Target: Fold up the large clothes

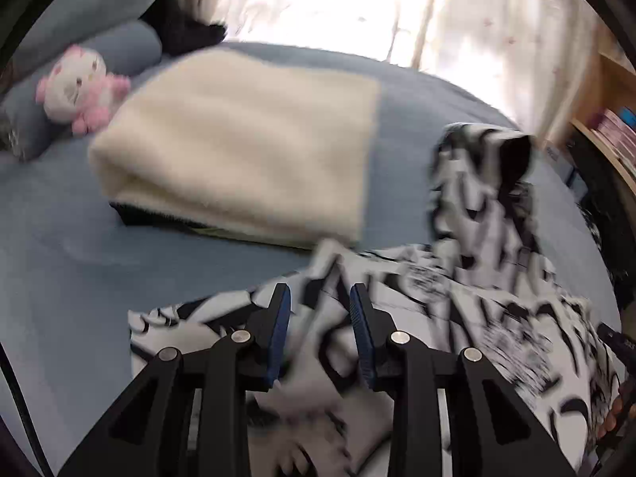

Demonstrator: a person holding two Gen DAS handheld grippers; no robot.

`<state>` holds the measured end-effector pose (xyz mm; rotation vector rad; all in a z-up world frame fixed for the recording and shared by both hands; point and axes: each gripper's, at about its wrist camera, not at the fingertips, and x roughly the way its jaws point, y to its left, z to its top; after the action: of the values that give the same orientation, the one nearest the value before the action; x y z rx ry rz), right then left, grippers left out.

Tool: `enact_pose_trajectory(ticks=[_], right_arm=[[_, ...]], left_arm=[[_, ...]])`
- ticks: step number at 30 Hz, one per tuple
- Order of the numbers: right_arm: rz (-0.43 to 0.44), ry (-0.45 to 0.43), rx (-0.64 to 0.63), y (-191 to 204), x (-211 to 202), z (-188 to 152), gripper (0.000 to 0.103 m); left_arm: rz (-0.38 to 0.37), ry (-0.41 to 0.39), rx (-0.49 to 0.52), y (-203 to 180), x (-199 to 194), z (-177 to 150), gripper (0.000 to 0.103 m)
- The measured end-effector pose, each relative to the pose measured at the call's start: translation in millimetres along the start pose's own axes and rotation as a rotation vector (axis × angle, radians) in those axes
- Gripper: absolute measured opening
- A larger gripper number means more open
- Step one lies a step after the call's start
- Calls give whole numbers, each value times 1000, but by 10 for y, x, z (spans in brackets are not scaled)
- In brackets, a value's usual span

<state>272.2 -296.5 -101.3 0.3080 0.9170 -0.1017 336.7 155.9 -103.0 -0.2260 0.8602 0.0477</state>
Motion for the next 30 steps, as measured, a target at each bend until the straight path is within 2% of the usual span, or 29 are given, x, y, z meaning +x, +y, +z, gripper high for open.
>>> enact_pose_trajectory(ticks=[4, 7, 9, 10, 11, 12, 13, 14, 15, 16, 17, 18, 19, 20, 21, 22, 23, 24, 27, 28, 30], right_arm=[[167, 45, -151, 713, -136, -344, 17], [288, 52, -264, 1242, -214, -621, 17], [291, 60, -334, 1469, -130, -790, 17], [243, 85, -358, 1508, -12, -847, 17], [219, 106, -361, 1473, 80, -843, 9], [233, 118, -348, 1396, 156, -846, 3], [263, 120, -320, 1237, 192, -808, 0], [279, 120, -298, 1123, 173, -773, 0], [254, 105, -275, 969, 145, -719, 0], [215, 81, -253, 752, 87, -654, 0], [168, 64, -244, 616, 65, -616, 0], [31, 41, -240, 434, 57, -582, 0], [-153, 23, -234, 185, 79, -558, 0], [-200, 19, -207, -57, 94, -549, 0], [-174, 15, -133, -407, 69, -526, 0], [-97, 24, -51, -653, 22, -505, 0], [-90, 24, -15, -769, -17, -496, 0], [-76, 19, -2, -830, -68, -489, 0], [-134, 18, -53, -705, -107, -528, 0], [-171, 30, -71, -611, -95, -541, 1], [-184, 49, -57, -494, -158, -586, 4]], left_arm=[[-119, 20, 86, -523, -221, -222, 29], [-188, 62, 148, -935, -156, -484, 29], [-162, 85, 181, -1097, -50, -655, 29], [-105, 121, 199, -1149, 92, -744, 29], [-70, 140, 212, -1147, 190, -798, 29], [-40, 152, 219, -1120, 288, -841, 28], [-29, 145, 206, -1032, 340, -854, 27], [-31, 142, 190, -963, 341, -840, 21], [-26, 146, 173, -884, 340, -815, 15], [0, 150, 152, -767, 331, -769, 15], [4, 149, 137, -644, 297, -732, 10], [0, 152, 117, -518, 275, -696, 5], [6, 151, 94, -374, 269, -661, 1], [-18, 154, 74, -267, 270, -633, 1], [-51, 159, 48, -173, 262, -615, 1], [17, 149, 44, -108, 249, -607, 1], [59, 141, 49, -63, 248, -601, 1], [35, 144, 35, 2, 249, -596, 1], [-8, 168, -14, 124, 229, -573, 1], [-2, 175, -14, 124, 220, -565, 1], [13, 178, 7, 92, 140, -561, 4]])
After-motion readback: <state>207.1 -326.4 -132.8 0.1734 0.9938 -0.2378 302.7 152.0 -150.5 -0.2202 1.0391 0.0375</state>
